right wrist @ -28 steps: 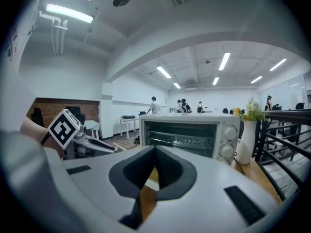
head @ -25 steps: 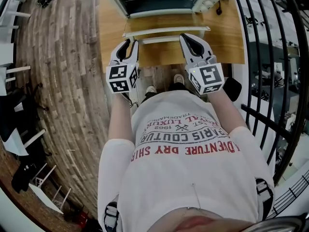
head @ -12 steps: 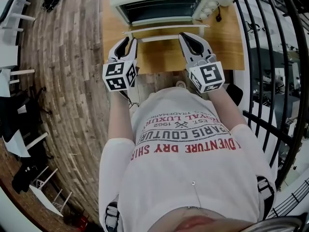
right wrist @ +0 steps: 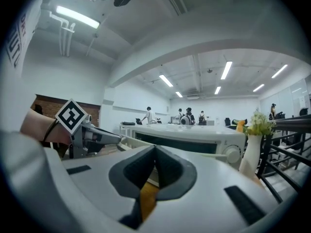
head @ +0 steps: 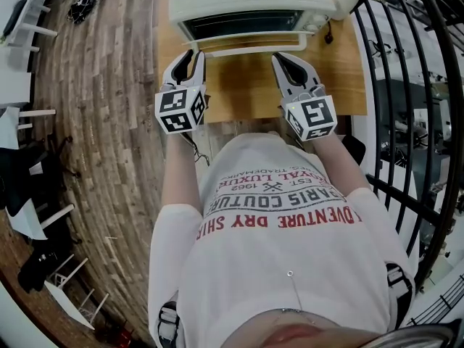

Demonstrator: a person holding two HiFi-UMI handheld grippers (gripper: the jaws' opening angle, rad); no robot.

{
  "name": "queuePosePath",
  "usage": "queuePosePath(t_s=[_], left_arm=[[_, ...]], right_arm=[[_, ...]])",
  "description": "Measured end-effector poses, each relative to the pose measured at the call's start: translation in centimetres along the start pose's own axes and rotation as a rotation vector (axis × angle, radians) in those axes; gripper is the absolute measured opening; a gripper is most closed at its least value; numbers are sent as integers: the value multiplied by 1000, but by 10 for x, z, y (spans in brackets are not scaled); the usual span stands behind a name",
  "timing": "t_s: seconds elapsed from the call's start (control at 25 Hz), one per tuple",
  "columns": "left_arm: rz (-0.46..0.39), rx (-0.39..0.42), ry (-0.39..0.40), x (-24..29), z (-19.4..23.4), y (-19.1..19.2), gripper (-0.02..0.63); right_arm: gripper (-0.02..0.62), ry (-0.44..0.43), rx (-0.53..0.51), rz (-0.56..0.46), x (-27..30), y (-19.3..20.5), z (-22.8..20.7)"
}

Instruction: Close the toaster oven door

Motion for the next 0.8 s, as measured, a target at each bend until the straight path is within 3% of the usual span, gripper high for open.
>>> queuePosePath(t_s=[0.56,0.8], left_arm=[[-15,-92,24,34,25,-29,98],[-27,-83,1,45,29,-35,97]], right_arm=[[-14,53,3,36,18,-2,-26],[-14,72,-1,48,18,-2,-34]])
Point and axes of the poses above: the fingertips, and each gripper's own axes: x forward along the fingers, z to its left, y out of its underside, the point moved 9 cm from there along -x, backward along the fingers, and after that the axes turned 4 degrees about x, right-handed, at the moved point
